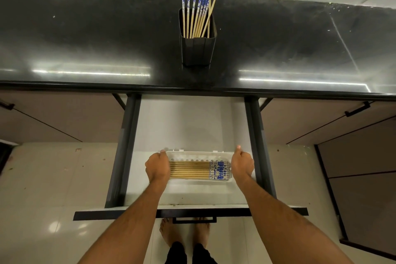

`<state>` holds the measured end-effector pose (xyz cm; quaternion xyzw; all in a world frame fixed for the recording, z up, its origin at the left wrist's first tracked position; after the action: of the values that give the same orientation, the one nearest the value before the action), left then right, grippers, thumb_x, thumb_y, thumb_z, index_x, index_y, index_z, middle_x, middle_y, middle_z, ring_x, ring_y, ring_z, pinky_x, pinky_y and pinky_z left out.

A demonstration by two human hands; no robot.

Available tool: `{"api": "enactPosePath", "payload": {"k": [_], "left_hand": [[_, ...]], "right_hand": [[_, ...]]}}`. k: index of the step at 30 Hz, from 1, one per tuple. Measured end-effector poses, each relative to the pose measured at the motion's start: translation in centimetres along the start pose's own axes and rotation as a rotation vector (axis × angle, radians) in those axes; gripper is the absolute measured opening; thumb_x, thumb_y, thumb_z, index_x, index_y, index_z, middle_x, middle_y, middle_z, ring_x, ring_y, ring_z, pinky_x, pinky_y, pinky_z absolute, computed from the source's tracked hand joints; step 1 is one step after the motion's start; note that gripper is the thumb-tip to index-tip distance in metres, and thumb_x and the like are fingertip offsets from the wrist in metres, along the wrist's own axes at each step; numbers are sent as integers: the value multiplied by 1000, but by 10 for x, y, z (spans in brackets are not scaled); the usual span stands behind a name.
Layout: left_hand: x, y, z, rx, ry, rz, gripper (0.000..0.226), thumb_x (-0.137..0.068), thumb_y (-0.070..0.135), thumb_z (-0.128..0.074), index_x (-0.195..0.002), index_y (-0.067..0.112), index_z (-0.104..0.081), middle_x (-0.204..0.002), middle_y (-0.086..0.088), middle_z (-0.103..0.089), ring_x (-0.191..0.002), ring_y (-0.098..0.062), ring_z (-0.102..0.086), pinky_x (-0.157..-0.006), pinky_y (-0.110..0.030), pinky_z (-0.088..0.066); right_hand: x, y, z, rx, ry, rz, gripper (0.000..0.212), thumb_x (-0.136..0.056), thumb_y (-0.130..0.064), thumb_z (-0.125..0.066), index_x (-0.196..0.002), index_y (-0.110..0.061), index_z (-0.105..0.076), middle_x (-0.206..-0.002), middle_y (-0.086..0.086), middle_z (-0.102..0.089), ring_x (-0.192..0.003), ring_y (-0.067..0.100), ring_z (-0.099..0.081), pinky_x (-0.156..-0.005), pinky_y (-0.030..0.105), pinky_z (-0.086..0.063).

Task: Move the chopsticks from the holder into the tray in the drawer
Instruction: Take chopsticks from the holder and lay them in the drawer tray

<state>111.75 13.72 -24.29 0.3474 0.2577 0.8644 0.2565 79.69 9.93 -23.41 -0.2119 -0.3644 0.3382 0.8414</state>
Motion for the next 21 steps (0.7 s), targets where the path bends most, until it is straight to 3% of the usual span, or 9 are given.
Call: {"api": "enactPosePath", "payload": {"k": [3, 10, 15, 21], "left_hand": [[1, 28, 8, -111, 9, -214, 37, -104, 36, -43, -105, 10, -69, -103, -9, -70, -89, -21, -65, -82, -39, -58], [6, 137, 43, -297, 133, -744, 37, -99, 29, -54, -128, 7, -60, -122, -11, -67, -113, -25, -63, -101, -39, -50], [9, 221, 69, -261, 208, -978, 40, -98, 25, -58, -130, 0, -59, -123, -17, -67, -116, -31, -63, -105, -42, -48], [11, 321, 98, -195, 302, -1119, 33, -98, 27, -57, -122, 4, -63, -113, -12, -70, -106, -26, -66, -96, -37, -51]], "right_hand": [[6, -30, 6, 118, 34, 230, 45, -107, -41, -36, -75, -17, -58, -72, 4, -63, -69, 19, -66, -64, 32, -57], [26, -136, 24, 422, 156, 809, 32, -104, -35, -46, -114, -9, -61, -105, 5, -63, -95, 17, -56, -86, 30, -52], [38, -226, 52, 394, 288, 979, 42, -101, -28, -56, -129, 3, -58, -122, 18, -65, -115, 31, -60, -100, 40, -51], [46, -319, 81, 306, 347, 1059, 41, -104, -32, -48, -132, -3, -56, -127, 13, -63, -119, 26, -58, -101, 40, -52]]}}
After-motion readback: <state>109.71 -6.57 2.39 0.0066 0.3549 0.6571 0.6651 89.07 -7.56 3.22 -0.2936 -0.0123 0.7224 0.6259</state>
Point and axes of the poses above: each hand's wrist, its own x-axis away from the middle knuckle, its own z-axis out of the back of the hand, y = z × x, the point moved 7 cm from there along -x, towards the middle knuckle
